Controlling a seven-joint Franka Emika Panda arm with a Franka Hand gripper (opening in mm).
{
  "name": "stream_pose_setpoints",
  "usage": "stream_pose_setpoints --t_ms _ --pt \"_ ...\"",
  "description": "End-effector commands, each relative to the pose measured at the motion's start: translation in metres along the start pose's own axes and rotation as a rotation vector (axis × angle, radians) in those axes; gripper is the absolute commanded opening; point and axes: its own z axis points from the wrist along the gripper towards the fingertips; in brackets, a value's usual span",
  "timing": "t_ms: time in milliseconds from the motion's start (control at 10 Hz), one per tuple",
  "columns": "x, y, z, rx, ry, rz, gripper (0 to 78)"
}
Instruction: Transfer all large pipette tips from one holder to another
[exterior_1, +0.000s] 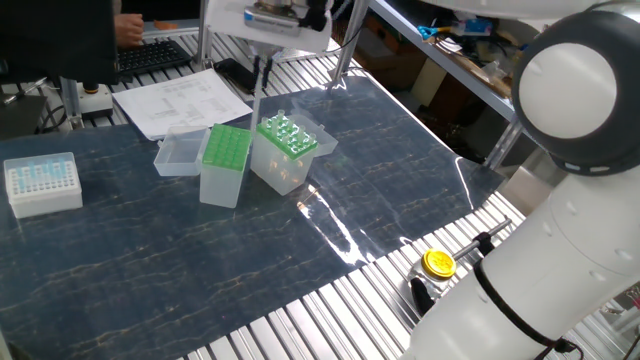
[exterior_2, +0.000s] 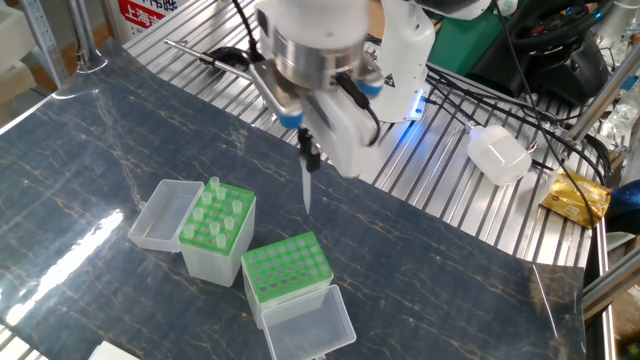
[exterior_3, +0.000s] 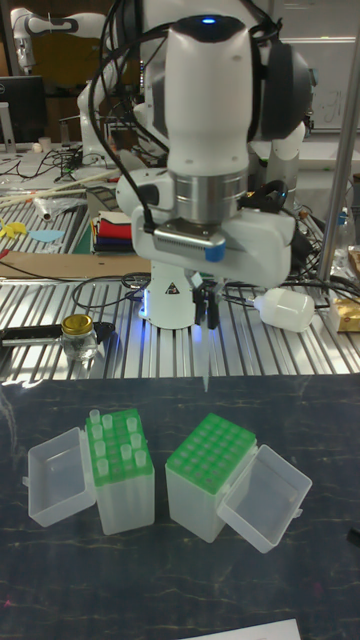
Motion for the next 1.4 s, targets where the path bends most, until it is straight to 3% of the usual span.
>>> stream_pose_setpoints --t_ms 100,700,1400 --pt "0.000 0.010 0.005 -0.011 -0.008 0.033 1.2" --pt "0.008 0.047 0.028 -0.041 -0.053 0.150 1.2" --pt "0.007 0.060 0.041 -0.052 -0.076 0.170 1.2"
